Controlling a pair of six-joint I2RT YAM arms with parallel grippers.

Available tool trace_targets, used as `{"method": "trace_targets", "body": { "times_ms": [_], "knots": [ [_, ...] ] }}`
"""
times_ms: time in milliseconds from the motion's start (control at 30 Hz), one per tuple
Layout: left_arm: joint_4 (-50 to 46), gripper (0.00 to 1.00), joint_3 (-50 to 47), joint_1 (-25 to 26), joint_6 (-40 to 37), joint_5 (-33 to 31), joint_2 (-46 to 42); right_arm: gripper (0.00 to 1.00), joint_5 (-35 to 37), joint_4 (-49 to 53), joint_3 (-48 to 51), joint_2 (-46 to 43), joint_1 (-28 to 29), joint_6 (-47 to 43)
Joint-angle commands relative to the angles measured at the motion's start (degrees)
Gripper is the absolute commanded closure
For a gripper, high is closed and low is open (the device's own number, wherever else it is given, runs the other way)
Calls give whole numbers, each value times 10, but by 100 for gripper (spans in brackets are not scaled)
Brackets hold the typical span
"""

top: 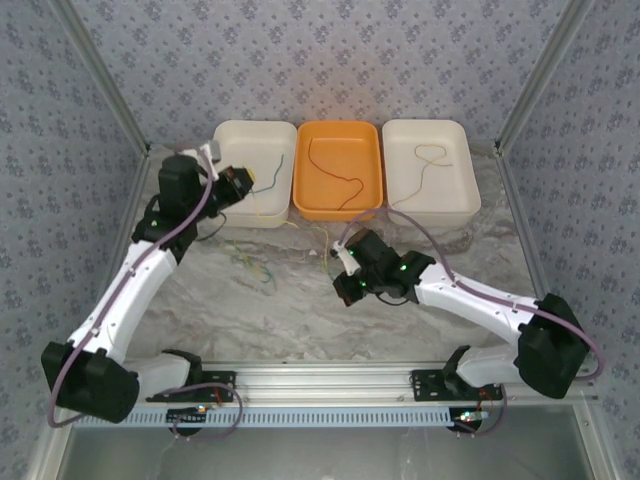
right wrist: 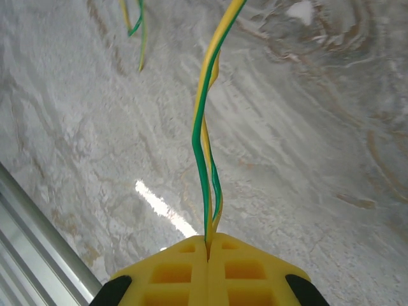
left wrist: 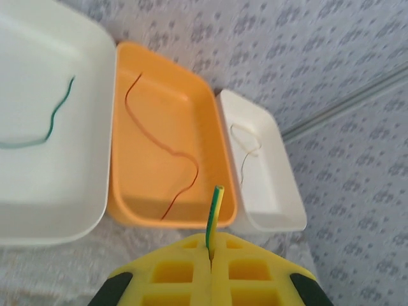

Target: Untangle the cables

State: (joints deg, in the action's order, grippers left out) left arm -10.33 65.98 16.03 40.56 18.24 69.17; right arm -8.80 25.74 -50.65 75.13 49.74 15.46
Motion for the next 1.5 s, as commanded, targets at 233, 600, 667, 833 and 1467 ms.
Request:
{"method": "trace_targets", "body": {
  "times_ms": [233,600,667,833,1467],
  "knots": [
    [95,100,168,-48,87,57,98,100,91,99,-67,112,74,-72],
    [220,100,200,-93,224,76,134,100,97,109,-108,197,111,-112],
    [223,100,215,-92,236,90,147,100,88,91,-104,189,111,-110],
    [183,100,238,-84,241,134,190,100,-22,24,-74,112,94,-104],
    [176,1,233,-101,253,144,211,100,-289,-159,-7,-43,-68,63]
  ]
}}
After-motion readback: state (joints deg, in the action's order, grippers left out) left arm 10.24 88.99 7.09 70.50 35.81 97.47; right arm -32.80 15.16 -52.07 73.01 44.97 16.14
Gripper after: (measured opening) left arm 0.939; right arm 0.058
